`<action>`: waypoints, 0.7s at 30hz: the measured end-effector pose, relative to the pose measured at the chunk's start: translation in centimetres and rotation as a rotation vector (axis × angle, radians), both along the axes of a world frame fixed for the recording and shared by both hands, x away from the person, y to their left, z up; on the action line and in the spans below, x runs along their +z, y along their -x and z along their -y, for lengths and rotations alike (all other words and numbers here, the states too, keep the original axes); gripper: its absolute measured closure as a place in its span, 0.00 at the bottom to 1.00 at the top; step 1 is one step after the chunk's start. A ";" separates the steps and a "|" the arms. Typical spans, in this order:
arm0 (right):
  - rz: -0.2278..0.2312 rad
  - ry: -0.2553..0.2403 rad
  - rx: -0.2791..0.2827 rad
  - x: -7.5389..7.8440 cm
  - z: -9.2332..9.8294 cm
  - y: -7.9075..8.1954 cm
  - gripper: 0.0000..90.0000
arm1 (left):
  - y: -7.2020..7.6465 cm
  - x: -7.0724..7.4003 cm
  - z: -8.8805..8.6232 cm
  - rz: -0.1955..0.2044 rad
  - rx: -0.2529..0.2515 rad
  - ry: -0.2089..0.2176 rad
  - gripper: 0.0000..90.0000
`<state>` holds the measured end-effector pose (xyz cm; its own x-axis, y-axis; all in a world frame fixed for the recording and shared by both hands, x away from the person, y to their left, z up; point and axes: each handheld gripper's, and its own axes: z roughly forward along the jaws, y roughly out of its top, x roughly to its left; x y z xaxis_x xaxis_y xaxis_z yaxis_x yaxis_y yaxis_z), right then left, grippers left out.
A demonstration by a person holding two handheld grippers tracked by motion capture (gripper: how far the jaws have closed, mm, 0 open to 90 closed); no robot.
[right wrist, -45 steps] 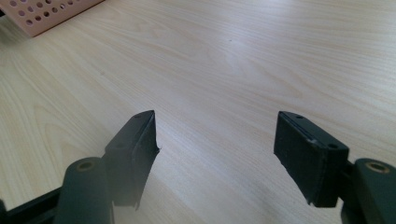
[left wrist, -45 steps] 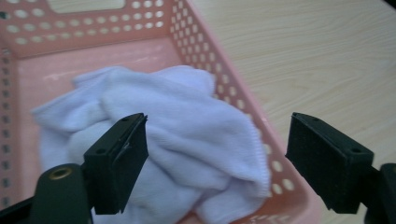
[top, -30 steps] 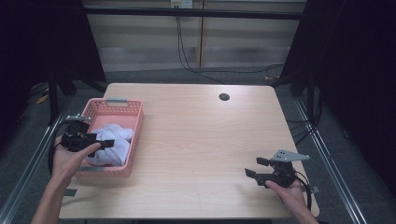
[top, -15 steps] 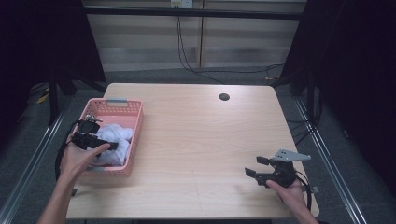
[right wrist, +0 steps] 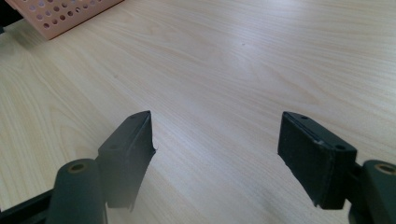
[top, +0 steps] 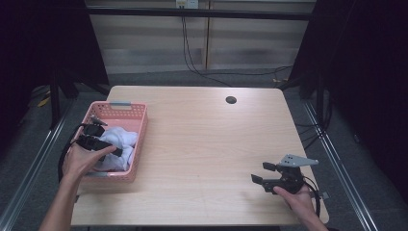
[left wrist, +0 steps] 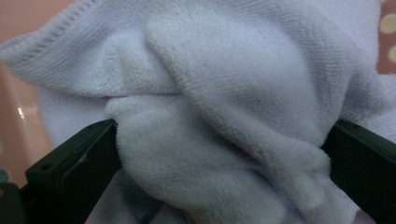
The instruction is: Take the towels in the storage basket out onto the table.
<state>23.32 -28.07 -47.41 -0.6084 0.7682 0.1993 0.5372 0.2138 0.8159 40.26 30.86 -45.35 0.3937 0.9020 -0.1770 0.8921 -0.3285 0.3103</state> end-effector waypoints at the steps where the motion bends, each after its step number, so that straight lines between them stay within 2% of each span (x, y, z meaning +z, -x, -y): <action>1: 0.000 0.000 0.002 0.0 0.0 0.0 0.30 | -0.2 -0.2 0.1 -0.012 0.002 0.005 0.00; 4: -0.002 -0.002 0.005 0.0 0.0 0.0 0.30 | -0.7 -0.6 0.3 -0.045 0.007 0.004 0.00; 5: -0.002 0.002 0.007 0.0 0.0 0.0 0.30 | -0.8 -0.6 0.3 -0.062 -0.007 -0.003 0.00; 6: -0.005 0.002 0.010 0.0 0.0 -0.1 0.30 | -0.9 -0.8 0.5 -0.071 0.007 -0.006 0.00; 9: -0.002 0.009 0.011 0.0 0.0 0.0 0.30 | -1.3 -1.3 1.1 -0.112 0.004 -0.068 0.00; 11: -0.002 0.008 0.011 0.0 -0.1 0.0 0.30 | -1.8 -1.6 1.5 -0.139 0.013 -0.094 0.00; 12: -0.001 0.010 0.014 0.0 -0.1 0.1 0.30 | -1.9 -1.6 1.5 -0.152 0.000 -0.104 0.00; 14: 0.004 0.015 0.024 0.1 -0.1 0.2 0.31 | -1.9 -1.6 1.5 -0.156 0.010 -0.098 0.01; 15: 0.003 0.016 0.024 0.1 -0.1 0.3 0.31 | -1.9 -1.5 1.5 -0.162 0.002 -0.091 0.04; 16: 0.001 0.018 0.026 0.1 0.0 0.3 0.31 | -2.0 -1.4 1.7 -0.174 0.009 -0.076 0.12; 19: -0.002 0.014 0.026 0.0 0.0 0.2 0.31 | -2.2 -1.1 1.9 -0.193 -0.003 -0.076 0.25; 20: -0.001 0.014 0.025 0.0 0.0 0.1 0.31 | -2.3 -1.0 2.0 -0.200 -0.013 -0.079 0.25; 21: 0.002 0.013 0.027 0.0 0.0 0.1 0.33 | -2.3 -1.0 2.1 -0.201 -0.017 -0.079 0.29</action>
